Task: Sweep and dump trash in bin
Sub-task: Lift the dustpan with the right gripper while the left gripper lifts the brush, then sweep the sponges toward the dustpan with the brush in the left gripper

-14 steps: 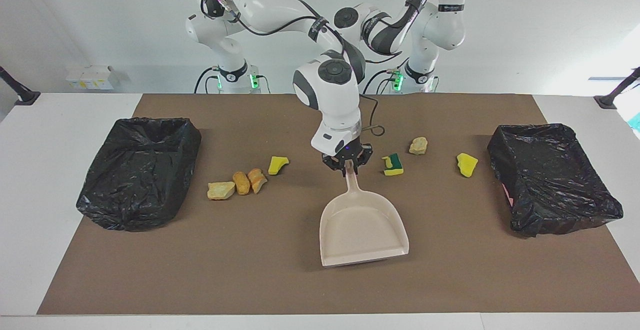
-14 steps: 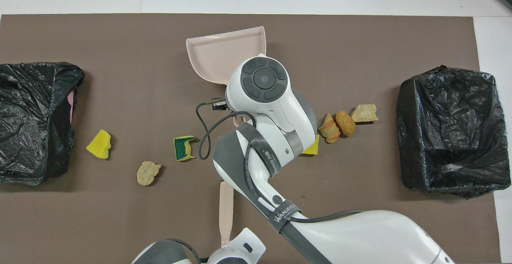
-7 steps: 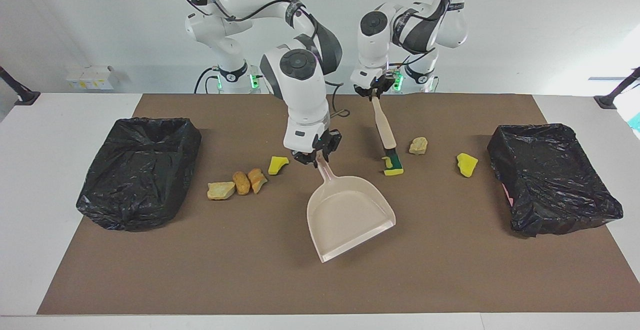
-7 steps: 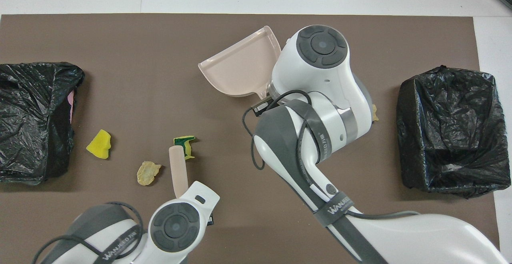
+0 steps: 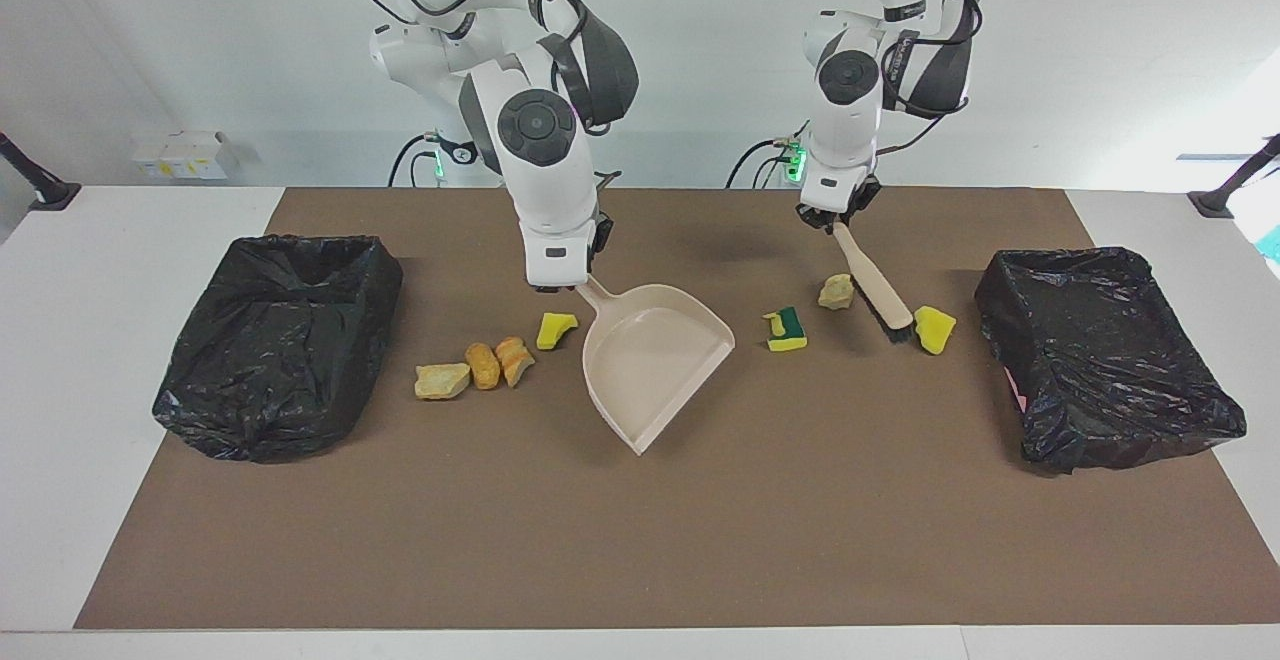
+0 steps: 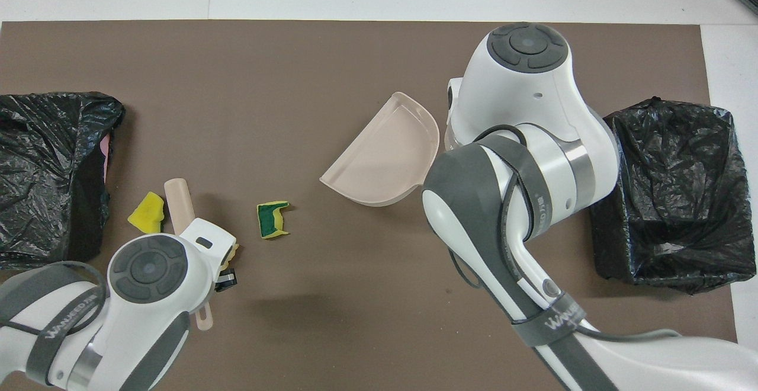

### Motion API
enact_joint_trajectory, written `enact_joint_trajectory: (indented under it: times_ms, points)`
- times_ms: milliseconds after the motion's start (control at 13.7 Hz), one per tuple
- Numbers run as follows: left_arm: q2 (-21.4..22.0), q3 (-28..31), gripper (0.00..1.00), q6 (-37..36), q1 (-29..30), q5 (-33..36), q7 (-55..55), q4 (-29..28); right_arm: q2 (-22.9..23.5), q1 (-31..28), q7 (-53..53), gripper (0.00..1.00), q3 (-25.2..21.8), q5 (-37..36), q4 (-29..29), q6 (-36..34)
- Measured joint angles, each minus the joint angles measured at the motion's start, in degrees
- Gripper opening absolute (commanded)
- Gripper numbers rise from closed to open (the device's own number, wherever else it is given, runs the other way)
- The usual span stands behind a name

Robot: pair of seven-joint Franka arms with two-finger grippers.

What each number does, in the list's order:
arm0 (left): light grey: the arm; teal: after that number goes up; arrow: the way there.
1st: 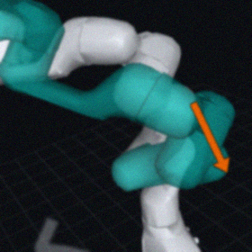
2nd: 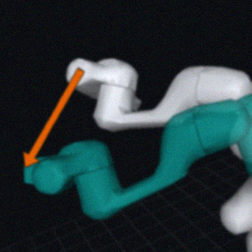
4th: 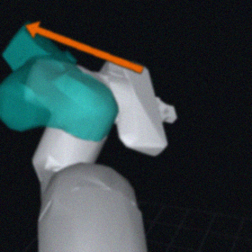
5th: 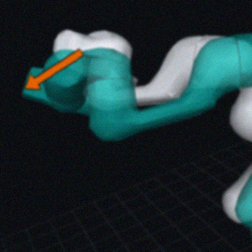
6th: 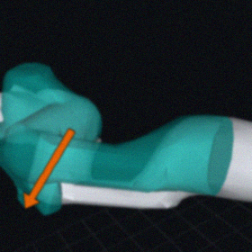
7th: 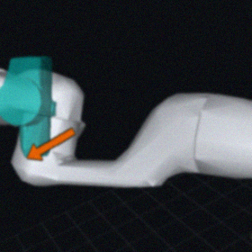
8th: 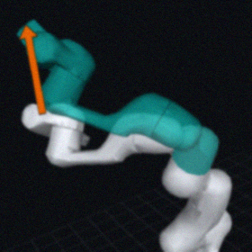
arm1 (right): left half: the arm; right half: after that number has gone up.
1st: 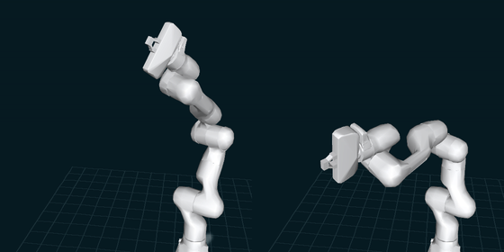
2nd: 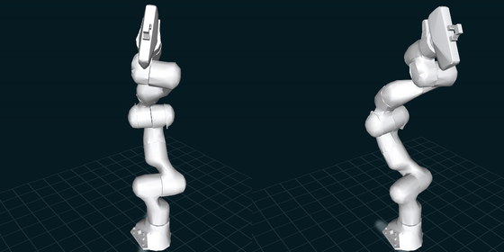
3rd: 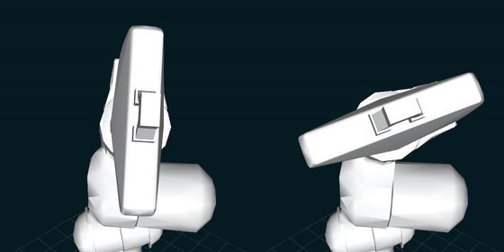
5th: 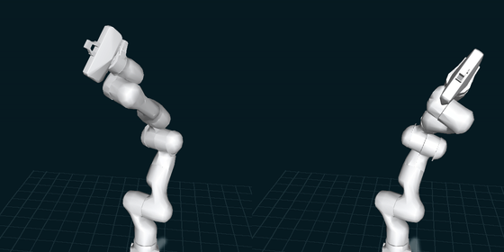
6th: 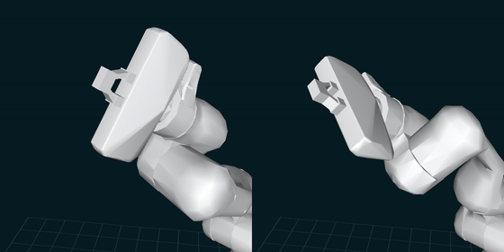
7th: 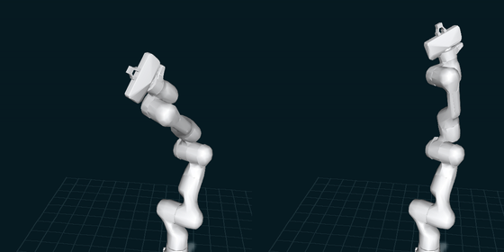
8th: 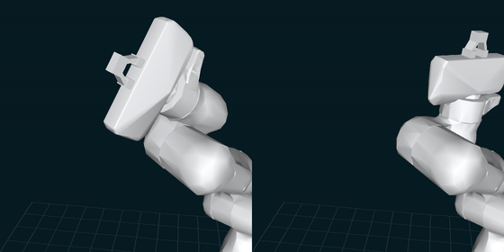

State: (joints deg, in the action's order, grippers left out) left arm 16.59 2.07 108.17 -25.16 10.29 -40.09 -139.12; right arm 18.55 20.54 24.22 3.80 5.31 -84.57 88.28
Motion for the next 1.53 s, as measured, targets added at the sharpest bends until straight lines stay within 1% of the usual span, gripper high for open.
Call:
enact_joint_trajectory:
  times_ms: [146, 218, 364, 582, 728, 873, 1237, 1528]
  points:
    - [-0.30, 0.00, 0.00, 0.57, 4.88, 0.96, 3.85, -0.01, -1.48, -0.01, 6.19, 0.00, 0.00, -1.99, -3.60, 1.92]
    - [-0.59, 0.02, 0.00, 1.16, 7.35, 2.59, 5.43, 0.00, -2.35, -0.06, 10.64, 0.00, -0.07, -3.24, -5.96, 4.04]
    - [-0.97, 0.01, 0.00, 1.65, 11.27, 5.79, 7.80, 0.00, -3.82, -0.49, 15.96, 0.00, -0.13, -4.85, -9.81, 7.15]
    - [-1.14, 0.03, 0.00, 1.99, 15.05, 8.64, 8.97, -0.09, -5.57, -0.64, 21.32, 0.00, -0.04, -8.32, -13.22, 9.89]
    - [-1.51, -0.03, 0.00, 2.00, 15.34, 8.85, 9.06, -0.49, -6.15, -0.36, 23.75, 0.00, 0.24, -10.48, -14.40, 11.02]
    - [-1.96, -0.14, 0.00, 1.99, 15.39, 8.92, 9.05, -1.26, -6.76, 0.46, 25.46, 0.00, 0.30, -11.50, -16.82, 12.76]
    - [-2.30, -0.23, 0.00, 1.98, 15.90, 8.99, 9.45, -3.63, -9.61, 0.16, 33.50, 0.00, 0.15, -11.60, -24.00, 17.47]
    - [-2.30, -1.28, 0.00, 2.11, 14.64, 8.57, 13.82, -3.72, -10.58, 0.30, 35.33, 0.00, 0.28, -11.69, -27.14, 20.88]
